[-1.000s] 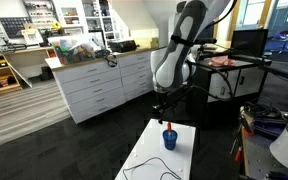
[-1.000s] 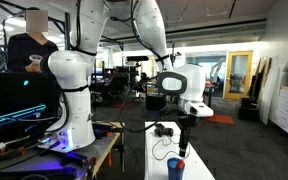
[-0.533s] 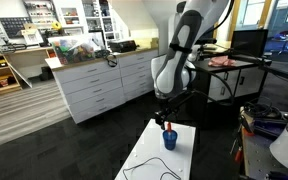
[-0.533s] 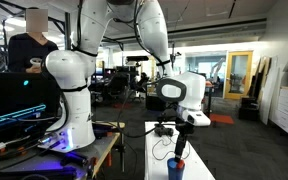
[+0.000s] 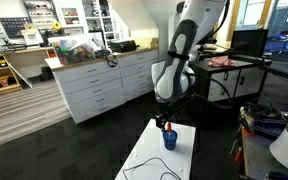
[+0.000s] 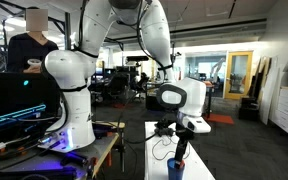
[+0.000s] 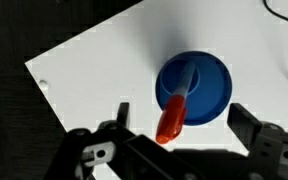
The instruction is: Put the orange marker on the table
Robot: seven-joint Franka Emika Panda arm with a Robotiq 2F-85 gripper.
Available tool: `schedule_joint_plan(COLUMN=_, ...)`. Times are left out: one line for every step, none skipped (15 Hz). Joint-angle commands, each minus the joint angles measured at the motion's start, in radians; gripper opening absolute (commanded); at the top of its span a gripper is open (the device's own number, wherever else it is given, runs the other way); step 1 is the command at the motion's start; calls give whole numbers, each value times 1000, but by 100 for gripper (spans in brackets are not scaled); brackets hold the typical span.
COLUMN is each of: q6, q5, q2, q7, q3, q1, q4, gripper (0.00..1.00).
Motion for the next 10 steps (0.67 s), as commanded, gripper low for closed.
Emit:
schedule_joint_plan(q6=46, q5=-23, q2=20, q7=-4, q3=10, q1=-36, q4=10, gripper=100)
schedule_joint_plan(q6=56, q5=-21, q2=25, q7=-6, q3=11, q1=-40, q4=13, gripper=100)
schedule_joint_plan(q6=57, q5=-19, q2=24, q7=-6, q3=10, q1=-45, q4=16, gripper=100)
schedule_joint_plan(q6=63, q5=-18, q2=27, q7=-7, q3=11, q1=-48, q4=18, gripper=100)
schedule_joint_plan(q6=66, q5=-16, q2=29, q7=-9, q3=14, q1=-54, q4=21, gripper=100)
schedule_joint_plan(q6=67, q5=-14, q2=31, q7=-10, q3=15, q1=-57, q4=24, gripper=100)
schedule_joint_plan(q6=70, q5=-10, q2=33, q7=-11, q3=19, q1=-63, q4=26, gripper=100)
schedule_joint_plan(q6=70, q5=-5, q2=32, q7=-11, q3=24, q1=-68, q4=27, gripper=100)
schedule_joint_plan(q6=70, q5=3, q2=33, q7=-12, q3=32, q1=-74, q4=27, gripper=100)
schedule_joint_plan(q6=68, q5=7, q2=35, q7=-10, q3=37, q1=-76, q4=29, gripper=100)
